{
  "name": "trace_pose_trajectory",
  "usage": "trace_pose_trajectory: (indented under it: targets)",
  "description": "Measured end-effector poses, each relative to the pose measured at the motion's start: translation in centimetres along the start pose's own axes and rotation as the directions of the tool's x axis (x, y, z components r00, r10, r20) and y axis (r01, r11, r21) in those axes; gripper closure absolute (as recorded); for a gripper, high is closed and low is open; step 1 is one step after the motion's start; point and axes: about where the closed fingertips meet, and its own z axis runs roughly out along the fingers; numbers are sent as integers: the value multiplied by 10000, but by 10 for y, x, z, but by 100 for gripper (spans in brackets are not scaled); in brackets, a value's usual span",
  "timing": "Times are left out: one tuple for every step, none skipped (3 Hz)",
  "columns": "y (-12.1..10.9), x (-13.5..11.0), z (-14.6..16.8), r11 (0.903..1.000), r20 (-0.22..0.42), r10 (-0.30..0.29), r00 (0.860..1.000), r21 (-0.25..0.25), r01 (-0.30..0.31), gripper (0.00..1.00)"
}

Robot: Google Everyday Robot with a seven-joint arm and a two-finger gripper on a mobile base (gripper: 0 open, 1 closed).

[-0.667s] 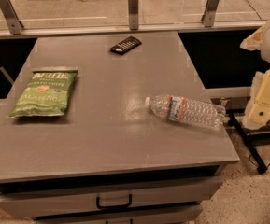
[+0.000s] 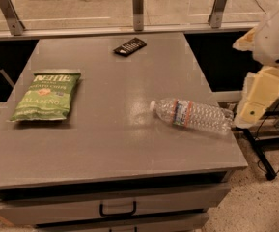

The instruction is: Pick green jalapeno chip bag

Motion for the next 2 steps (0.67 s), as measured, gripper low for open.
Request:
trace_pose_trajectory:
  targets:
    - [-19,-59,29,9961,1393,-869,9864,-51,885,0]
    - [-27,-152,50,9830,3087,-1770,9345,76,1836,0]
